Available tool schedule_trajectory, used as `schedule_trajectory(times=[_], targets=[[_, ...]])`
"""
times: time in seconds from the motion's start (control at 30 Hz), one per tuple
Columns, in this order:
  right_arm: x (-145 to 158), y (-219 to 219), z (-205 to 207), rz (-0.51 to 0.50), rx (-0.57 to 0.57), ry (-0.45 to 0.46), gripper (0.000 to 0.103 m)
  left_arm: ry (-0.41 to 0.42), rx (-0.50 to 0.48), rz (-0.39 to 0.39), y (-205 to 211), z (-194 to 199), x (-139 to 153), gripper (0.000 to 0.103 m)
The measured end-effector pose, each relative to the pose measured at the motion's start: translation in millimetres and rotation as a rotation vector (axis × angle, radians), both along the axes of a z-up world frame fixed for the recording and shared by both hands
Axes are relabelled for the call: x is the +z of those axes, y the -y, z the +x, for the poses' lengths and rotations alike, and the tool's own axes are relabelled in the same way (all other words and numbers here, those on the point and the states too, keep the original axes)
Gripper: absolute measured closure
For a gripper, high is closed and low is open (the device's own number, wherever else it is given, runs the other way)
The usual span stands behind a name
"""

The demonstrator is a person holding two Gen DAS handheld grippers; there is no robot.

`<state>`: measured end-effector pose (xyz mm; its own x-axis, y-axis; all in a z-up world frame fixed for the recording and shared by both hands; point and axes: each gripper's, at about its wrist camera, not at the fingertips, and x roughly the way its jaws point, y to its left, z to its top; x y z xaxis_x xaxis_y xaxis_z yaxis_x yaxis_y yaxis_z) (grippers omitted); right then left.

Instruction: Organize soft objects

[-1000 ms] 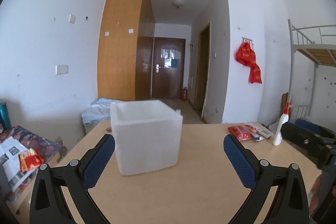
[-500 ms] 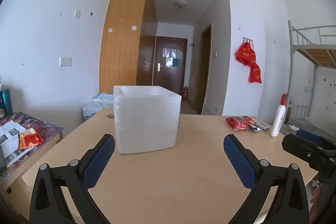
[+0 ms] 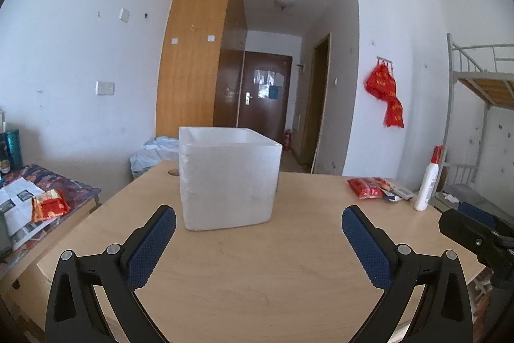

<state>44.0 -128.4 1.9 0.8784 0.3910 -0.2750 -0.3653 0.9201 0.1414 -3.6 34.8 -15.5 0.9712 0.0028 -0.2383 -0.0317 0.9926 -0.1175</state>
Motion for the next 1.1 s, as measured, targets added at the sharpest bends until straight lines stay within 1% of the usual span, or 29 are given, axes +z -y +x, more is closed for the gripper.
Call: schedule_trajectory(times=[0.27,0.43,1.1], targets=[[-3.0,1.9,0.0,0.003,-0.009,-0.007,0.000,-0.015,-0.021,0.038,8.6,2.1,-0.9,0.000],[-2.5,6.7,-2.2,0.020,-0.022,-0.002,0.000,-0.008,-0.013,0.056,12.5,2.3,0.0,0.000],[-1.7,6.9,-2.7,0.010,-0.005,-0.013,0.000,0.000,0.001,0.062,14.6,0.1,1.2,0.000]])
